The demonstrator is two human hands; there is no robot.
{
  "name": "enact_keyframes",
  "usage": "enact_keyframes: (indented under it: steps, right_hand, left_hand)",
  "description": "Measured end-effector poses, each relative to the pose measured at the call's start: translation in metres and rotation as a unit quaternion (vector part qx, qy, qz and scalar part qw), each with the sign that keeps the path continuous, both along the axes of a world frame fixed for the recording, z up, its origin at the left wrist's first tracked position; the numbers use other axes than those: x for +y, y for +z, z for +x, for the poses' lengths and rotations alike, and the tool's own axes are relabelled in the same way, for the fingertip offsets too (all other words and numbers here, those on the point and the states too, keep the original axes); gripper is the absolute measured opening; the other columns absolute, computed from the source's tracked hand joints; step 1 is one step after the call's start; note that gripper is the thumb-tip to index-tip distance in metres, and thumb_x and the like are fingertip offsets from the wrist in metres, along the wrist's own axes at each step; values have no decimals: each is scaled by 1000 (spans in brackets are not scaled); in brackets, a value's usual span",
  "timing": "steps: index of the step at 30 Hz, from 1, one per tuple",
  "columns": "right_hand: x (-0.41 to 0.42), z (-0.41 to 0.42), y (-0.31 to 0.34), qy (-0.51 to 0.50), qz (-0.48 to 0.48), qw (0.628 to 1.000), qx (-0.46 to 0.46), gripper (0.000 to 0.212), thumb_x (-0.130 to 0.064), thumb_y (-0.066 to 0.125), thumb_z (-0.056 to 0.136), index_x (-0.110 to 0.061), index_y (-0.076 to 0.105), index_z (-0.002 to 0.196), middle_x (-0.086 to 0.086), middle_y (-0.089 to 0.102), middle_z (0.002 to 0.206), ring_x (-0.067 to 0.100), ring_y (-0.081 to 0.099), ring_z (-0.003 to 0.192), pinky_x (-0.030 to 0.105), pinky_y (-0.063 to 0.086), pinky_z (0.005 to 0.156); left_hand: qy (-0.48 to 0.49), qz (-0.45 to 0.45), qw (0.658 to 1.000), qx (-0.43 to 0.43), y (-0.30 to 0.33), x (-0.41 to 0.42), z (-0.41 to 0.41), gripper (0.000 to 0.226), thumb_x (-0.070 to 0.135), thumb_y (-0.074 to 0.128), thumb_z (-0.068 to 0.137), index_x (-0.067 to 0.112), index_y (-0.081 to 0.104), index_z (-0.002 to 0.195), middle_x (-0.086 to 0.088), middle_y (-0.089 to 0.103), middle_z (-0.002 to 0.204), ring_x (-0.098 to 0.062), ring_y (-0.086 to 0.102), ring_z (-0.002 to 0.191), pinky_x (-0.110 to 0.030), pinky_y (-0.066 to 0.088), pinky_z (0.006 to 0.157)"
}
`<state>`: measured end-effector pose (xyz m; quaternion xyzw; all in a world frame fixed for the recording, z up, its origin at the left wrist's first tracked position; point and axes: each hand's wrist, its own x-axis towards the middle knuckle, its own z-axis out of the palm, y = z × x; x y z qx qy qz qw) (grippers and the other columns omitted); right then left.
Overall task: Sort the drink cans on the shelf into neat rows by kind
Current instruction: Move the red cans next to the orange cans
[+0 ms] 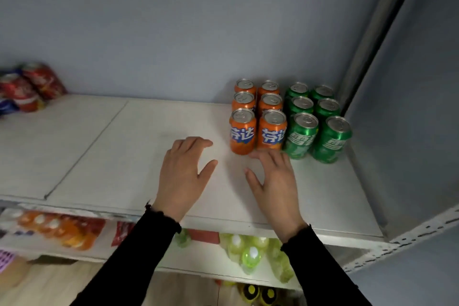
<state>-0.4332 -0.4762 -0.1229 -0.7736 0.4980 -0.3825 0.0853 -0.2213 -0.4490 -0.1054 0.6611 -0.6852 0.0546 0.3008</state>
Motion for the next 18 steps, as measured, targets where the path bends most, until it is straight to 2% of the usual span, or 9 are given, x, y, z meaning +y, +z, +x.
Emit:
enact_keyframes:
  steps: [5, 10, 18]
  right_hand:
    - [6, 95, -1, 77, 1, 997, 9, 25, -27, 68, 88, -21, 64, 112, -4, 60, 114, 22, 53, 107, 38, 47, 92]
    - [30, 208, 0, 133, 22, 991, 21, 26, -33, 64, 91, -23, 64, 116, -6, 60, 117, 18, 50, 108, 33, 45, 92]
    - [84, 385, 9, 187, 47, 981, 7, 28, -32, 64, 93, -23, 63, 120, -5, 61, 120, 18, 51, 111, 40, 47, 91]
  left_hand:
    - [85, 29, 996, 26, -7, 42, 91, 36, 42, 60, 88, 24, 65, 119, 6, 63, 119, -23, 56, 104, -43, 50, 84]
    - [140, 43, 988, 56, -8, 92, 191, 33, 36, 66, 92, 23, 64, 122, 4, 62, 121, -23, 54, 109, -44, 49, 88]
    - [200, 44, 976, 76, -2, 166, 360, 32, 34, 67, 93, 23, 62, 122, 5, 57, 123, -19, 49, 111, -38, 46, 90]
